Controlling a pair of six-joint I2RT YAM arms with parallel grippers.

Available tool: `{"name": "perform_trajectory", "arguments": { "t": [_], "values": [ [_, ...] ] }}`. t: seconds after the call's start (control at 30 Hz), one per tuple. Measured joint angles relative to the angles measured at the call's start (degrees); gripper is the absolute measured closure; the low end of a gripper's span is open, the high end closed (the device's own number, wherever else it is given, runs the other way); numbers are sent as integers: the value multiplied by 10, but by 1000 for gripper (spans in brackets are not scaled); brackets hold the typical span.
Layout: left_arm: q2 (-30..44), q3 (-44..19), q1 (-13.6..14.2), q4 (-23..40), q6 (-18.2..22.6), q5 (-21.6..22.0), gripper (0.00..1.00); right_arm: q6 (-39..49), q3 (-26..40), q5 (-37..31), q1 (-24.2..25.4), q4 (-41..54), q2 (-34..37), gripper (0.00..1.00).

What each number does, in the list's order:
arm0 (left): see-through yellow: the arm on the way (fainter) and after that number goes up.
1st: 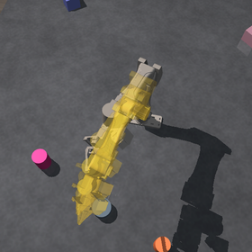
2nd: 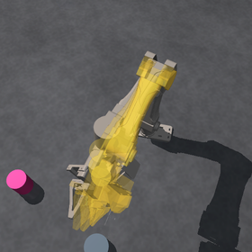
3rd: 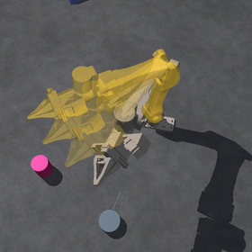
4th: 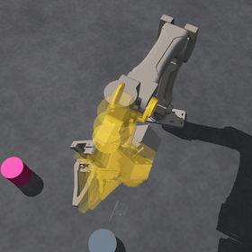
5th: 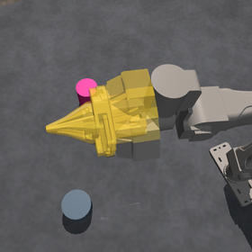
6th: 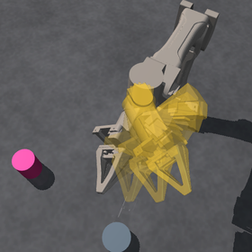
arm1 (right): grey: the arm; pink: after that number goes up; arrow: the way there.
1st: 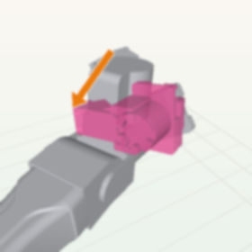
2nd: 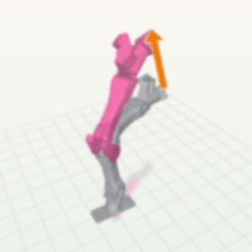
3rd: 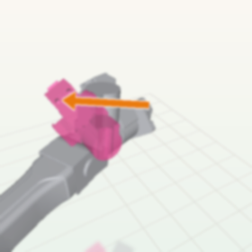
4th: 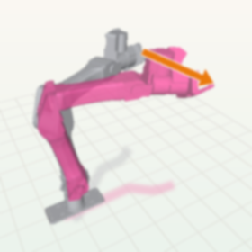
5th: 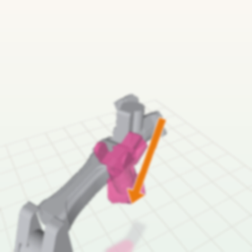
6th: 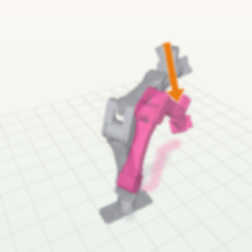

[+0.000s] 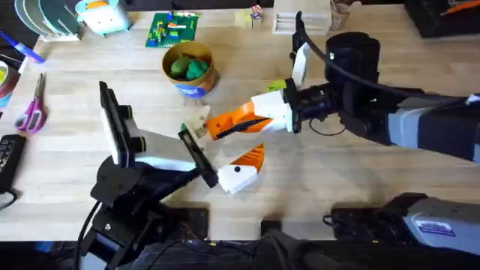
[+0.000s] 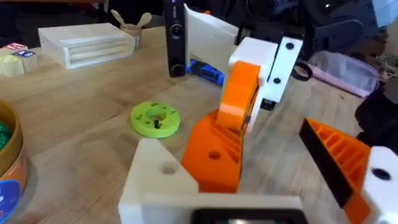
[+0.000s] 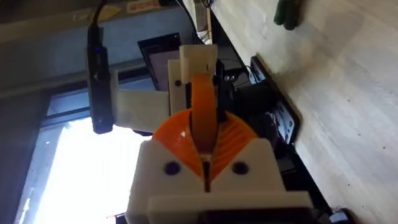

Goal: Pick up the gripper from the table and insert it into the empty holder that is missing its gripper. Then pick up a screw, insert it into the mounting hole, and use the screwdriver to tighten it. Finally, clean up the table by picking up the vegetable and placing it into the bucket.

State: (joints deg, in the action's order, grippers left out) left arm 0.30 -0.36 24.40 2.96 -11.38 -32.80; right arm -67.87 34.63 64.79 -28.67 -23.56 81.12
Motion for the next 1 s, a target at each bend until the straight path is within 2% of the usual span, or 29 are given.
{"name": "perform_trajectory", "arguments": {
  "t": [0.43,0.7,1.0],
  "values": [
    [0,0,0,0,-1,-4,7,-25,0,-29,-5,-27,4,992],
    [0,0,0,1,-13,-4,8,-33,6,-45,-39,-101,58,993],
    [0,0,-5,1,-20,23,8,-36,44,-45,-44,-103,98,994]
  ]
}}
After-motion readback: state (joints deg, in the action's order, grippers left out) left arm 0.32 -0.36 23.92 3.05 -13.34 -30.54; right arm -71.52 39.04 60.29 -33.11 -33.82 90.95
